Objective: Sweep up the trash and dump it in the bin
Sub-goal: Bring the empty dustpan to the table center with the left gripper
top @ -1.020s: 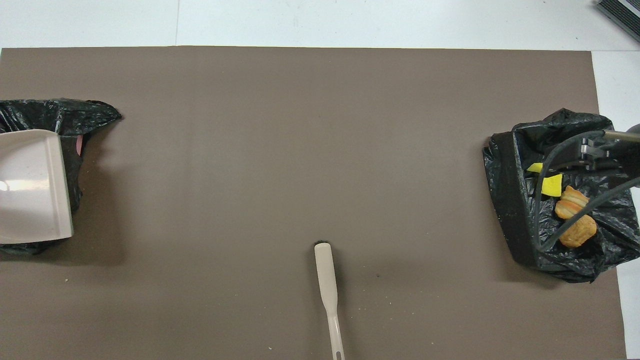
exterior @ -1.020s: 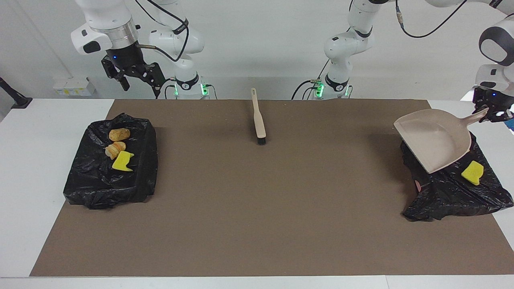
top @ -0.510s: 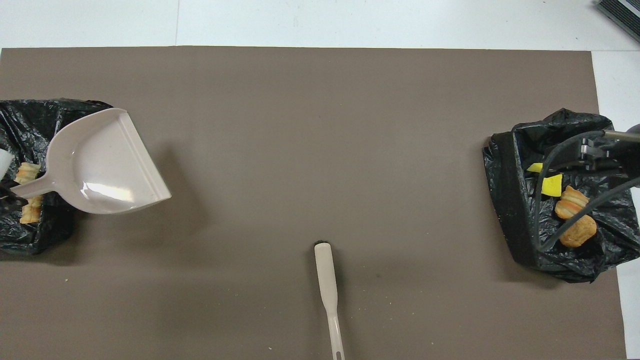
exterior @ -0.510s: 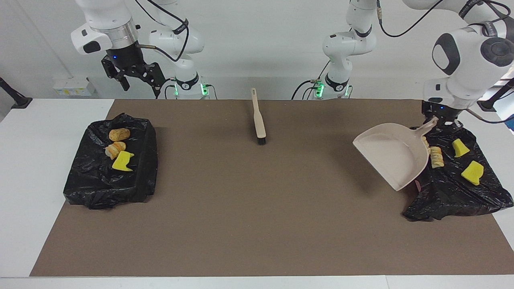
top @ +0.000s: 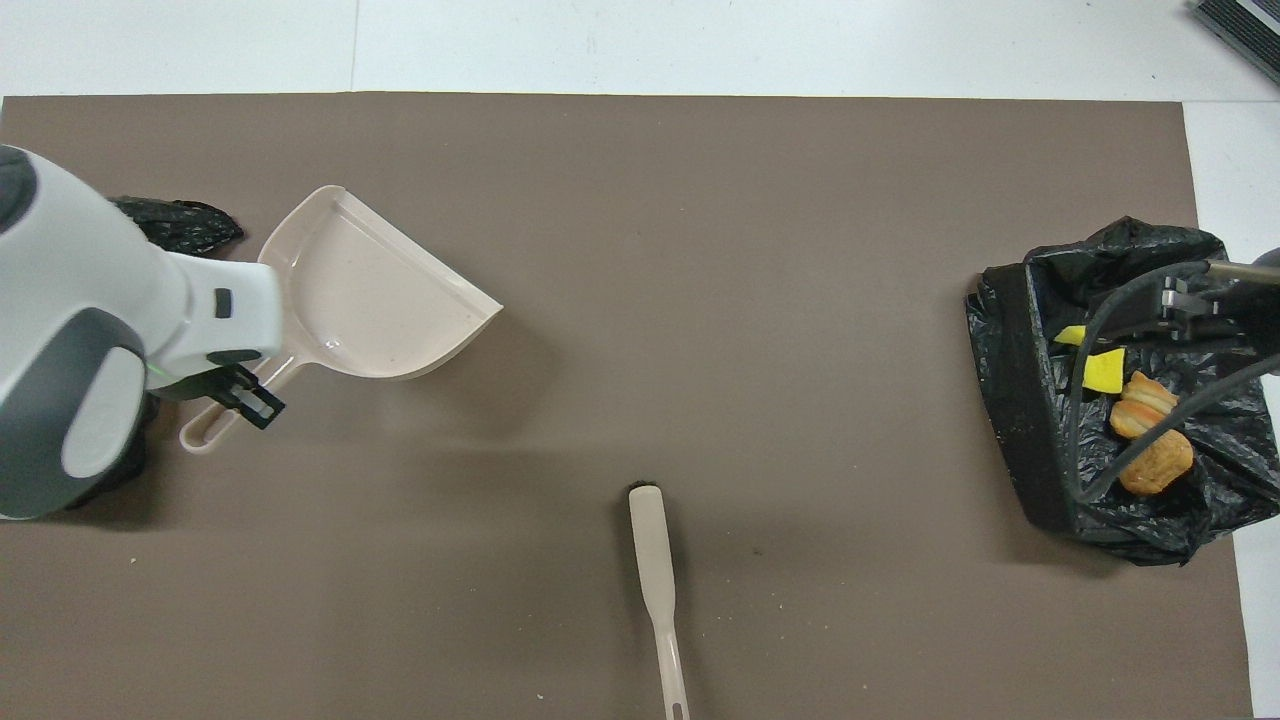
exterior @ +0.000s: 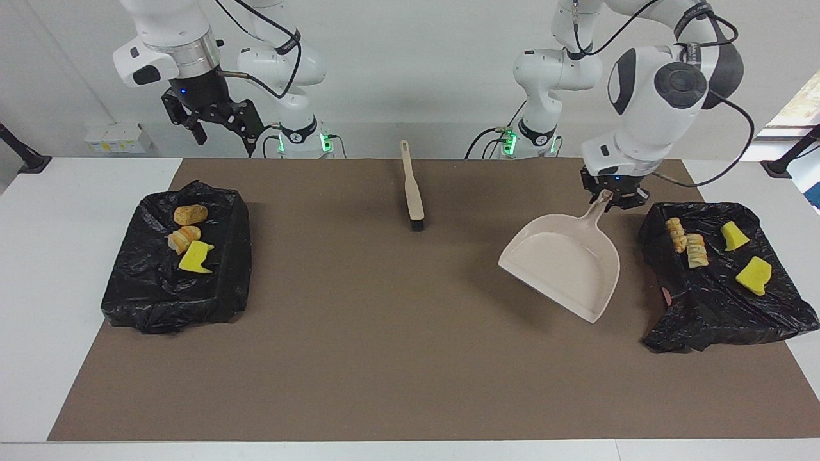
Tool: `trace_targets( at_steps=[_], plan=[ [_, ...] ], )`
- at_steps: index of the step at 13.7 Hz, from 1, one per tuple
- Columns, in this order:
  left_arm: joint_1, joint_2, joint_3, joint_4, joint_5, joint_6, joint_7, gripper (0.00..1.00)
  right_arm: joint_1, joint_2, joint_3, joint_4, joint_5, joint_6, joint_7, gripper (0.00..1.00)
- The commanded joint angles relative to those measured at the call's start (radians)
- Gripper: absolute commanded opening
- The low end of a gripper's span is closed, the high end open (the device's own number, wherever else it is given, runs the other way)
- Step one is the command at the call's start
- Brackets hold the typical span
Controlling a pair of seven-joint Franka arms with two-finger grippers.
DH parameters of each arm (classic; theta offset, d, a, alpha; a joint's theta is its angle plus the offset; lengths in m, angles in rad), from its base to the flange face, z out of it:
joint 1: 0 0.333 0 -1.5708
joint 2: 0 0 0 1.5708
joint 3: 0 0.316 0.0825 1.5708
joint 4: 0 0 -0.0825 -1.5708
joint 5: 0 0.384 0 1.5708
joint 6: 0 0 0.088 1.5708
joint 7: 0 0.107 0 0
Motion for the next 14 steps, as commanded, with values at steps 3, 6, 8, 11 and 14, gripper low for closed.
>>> trace_targets(
  at_steps=[3,6,8,11,14],
  plan=[
    [-0.2,0.048,0.02,-0.05,-0.077,0.166,-0.377,0.0,-0.017,-0.024,0.003,-0.032,0.024,0.014,-0.03,1.0],
    [-0.303,0.132,0.021,-0.048,-0.129,0.298,-0.563,0.0,-0.016,-0.024,0.004,-0.029,0.024,0.008,-0.032,1.0],
    [-0.361,0.193,0.02,-0.042,-0.146,0.382,-0.655,0.0,-0.017,-0.024,0.004,-0.029,0.024,0.009,-0.032,1.0],
    [-0.43,0.282,0.021,-0.024,-0.227,0.499,-0.764,0.0,-0.017,-0.024,0.004,-0.029,0.024,0.008,-0.032,1.0],
    [-0.461,0.359,0.021,0.012,-0.231,0.578,-0.89,0.0,-0.017,-0.026,0.004,-0.032,0.024,0.008,-0.032,1.0]
  ],
)
